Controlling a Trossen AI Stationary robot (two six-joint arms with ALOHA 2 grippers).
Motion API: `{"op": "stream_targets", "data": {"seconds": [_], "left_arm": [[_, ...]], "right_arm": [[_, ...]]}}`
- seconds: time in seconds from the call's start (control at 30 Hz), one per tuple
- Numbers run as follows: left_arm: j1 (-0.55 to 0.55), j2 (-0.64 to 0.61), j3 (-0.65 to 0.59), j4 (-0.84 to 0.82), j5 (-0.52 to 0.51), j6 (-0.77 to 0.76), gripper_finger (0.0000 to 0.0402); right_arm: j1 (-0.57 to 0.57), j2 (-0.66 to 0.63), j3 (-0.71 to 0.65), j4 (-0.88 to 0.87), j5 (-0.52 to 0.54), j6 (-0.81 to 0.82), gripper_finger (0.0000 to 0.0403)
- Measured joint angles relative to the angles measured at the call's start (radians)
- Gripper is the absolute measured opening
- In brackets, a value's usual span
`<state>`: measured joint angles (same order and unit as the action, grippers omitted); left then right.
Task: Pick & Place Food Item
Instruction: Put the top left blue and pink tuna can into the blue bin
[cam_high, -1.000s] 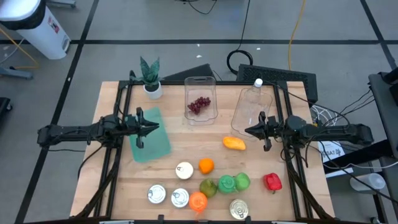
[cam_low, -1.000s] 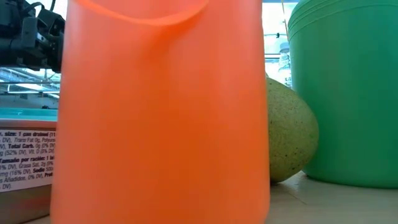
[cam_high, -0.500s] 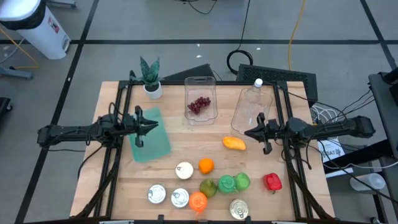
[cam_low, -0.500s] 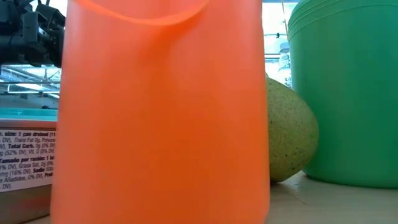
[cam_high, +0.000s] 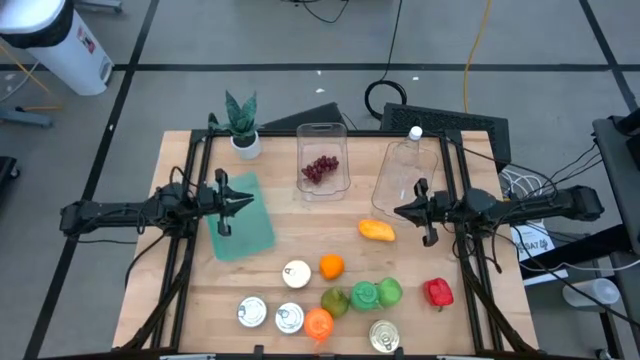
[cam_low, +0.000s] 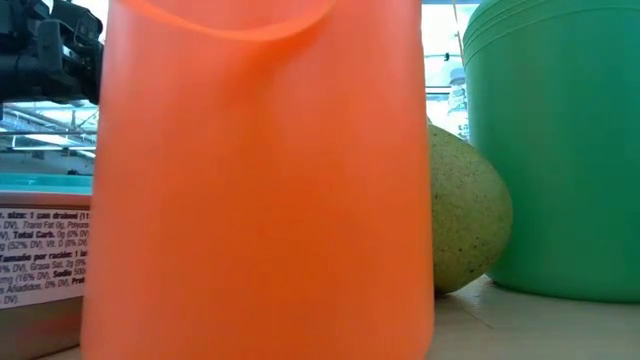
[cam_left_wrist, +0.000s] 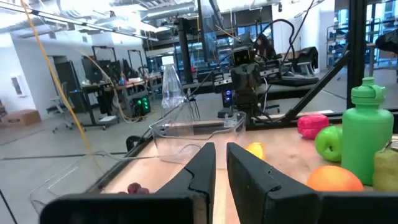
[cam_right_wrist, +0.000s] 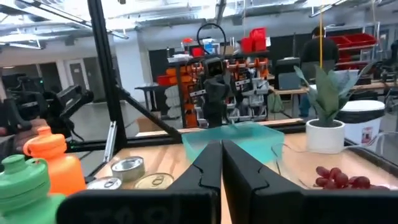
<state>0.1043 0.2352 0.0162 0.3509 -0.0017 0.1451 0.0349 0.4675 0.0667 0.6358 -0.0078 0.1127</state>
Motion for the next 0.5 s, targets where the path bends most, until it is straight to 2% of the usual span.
{"op": "stream_targets", "data": {"seconds": [0.07, 0.17, 0.3, 0.37, 0.5], "left_arm": [[0.000, 0.000, 0.000, -0.004, 0.000, 0.000, 0.0051], [0.000, 0.000, 0.000, -0.011, 0.000, 0.000, 0.0051], [0.000, 0.000, 0.000, -0.008, -0.009, 0.000, 0.0051], [0.000, 0.000, 0.000, -0.009, -0.021, 0.000, 0.0051], [0.000, 0.000, 0.000, -0.009, -0.028, -0.026, 0.0051]], "right_arm": [[0.000, 0.000, 0.046, -0.104, -0.036, 0.003, 0.0001], [0.004, 0.007, 0.198, -0.277, -0.092, 0.002, 0.0001], [0.038, 0.057, 0.378, -0.523, -0.075, -0.023, 0.0001], [0.060, 0.090, 0.425, -0.568, -0.050, -0.044, 0.0001], [0.089, 0.129, 0.450, -0.539, -0.042, -0.076, 0.0001]]}}
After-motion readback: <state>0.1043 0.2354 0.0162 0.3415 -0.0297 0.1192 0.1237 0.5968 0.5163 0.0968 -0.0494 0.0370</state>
